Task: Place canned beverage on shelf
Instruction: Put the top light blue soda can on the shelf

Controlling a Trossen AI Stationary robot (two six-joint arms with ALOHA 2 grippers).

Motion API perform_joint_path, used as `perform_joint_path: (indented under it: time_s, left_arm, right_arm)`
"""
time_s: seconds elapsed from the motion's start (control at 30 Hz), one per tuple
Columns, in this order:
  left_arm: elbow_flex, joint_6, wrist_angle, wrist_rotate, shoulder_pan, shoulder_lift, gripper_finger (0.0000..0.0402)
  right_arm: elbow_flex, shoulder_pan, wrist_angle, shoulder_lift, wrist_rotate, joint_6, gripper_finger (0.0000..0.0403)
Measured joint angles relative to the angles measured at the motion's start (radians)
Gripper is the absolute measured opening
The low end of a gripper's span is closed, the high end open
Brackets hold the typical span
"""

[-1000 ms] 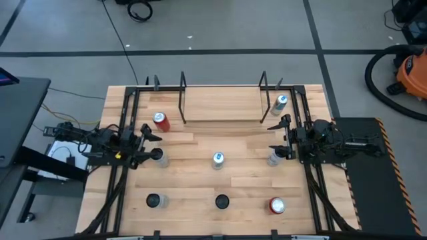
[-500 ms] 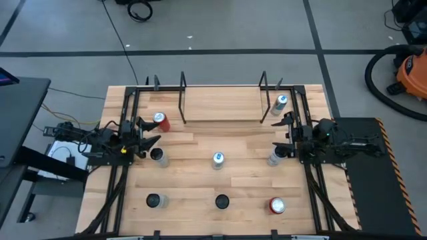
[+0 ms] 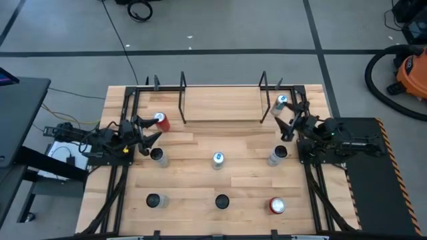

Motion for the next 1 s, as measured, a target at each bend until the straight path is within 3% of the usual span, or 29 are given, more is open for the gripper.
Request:
perform_joint_path:
  time_s: [0.17, 0.43, 0.57, 0.77, 0.83, 1.0]
  left_arm:
    - [0.0, 0.045, 0.007, 0.002, 0.003, 0.0, 0.0316]
    - [0.0, 0.056, 0.069, -0.076, 0.061, 0.0, 0.0316]
    - [0.0, -0.046, 0.037, -0.083, 0.112, 0.0, 0.0316]
    - [0.0, -0.355, -0.071, -0.077, 0.153, 0.0, 0.0316]
    - [0.0, -0.379, -0.071, -0.053, 0.156, 0.0, 0.0316]
    - [0.0, -0.343, -0.091, 0.049, 0.156, 0.0, 0.0316]
  right_arm:
    - [0.0, -0.001, 0.049, 0.0, -0.042, -0.172, 0.0346]
    - [0.0, -0.051, -0.095, 0.022, -0.029, -0.21, 0.0346]
    - [0.0, -0.098, -0.009, 0.049, -0.042, -0.206, 0.0346]
    - [0.0, -0.122, 0.196, 0.051, -0.073, -0.263, 0.0346]
    - [0.0, -0.125, 0.194, 0.051, -0.069, -0.23, 0.0346]
    - [0.0, -0.115, 0.096, 0.051, -0.122, 0.095, 0.0346]
